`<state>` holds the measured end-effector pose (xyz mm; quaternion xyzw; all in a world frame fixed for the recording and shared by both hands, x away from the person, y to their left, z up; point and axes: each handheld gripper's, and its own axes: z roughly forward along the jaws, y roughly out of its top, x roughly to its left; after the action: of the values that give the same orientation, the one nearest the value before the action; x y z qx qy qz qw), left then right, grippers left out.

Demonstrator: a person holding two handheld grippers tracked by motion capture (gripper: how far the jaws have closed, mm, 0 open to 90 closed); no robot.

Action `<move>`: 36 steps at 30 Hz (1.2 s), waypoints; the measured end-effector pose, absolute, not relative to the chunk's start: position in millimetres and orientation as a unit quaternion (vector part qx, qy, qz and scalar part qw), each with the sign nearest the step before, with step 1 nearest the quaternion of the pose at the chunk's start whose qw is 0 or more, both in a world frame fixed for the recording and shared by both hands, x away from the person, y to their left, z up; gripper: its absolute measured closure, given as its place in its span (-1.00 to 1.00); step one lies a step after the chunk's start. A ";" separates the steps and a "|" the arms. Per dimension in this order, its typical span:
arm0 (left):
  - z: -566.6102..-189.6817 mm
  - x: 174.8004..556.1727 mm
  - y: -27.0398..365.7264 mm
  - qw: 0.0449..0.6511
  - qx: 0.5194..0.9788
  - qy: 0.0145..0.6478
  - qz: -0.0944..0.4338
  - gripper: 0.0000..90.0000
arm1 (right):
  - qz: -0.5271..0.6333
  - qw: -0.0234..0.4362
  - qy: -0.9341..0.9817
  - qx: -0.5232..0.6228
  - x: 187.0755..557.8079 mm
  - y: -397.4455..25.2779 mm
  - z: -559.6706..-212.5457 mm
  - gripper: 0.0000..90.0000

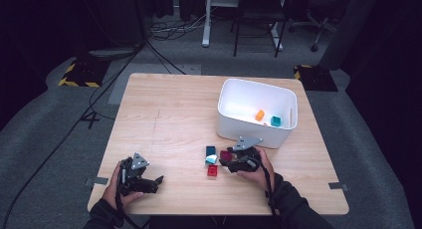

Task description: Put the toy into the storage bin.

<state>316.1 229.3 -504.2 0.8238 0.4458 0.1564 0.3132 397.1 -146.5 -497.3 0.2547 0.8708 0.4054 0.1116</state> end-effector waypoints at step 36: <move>-504.3 315.8 229.4 0.314 0.824 0.443 0.158 -0.97 | 0.456 0.177 0.833 0.257 345.3 -258.5 -415.5 -0.10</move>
<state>315.8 229.4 -504.3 0.8244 0.4434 0.1577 0.3144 345.3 -258.5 -415.5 0.2573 0.8334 0.4559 0.1771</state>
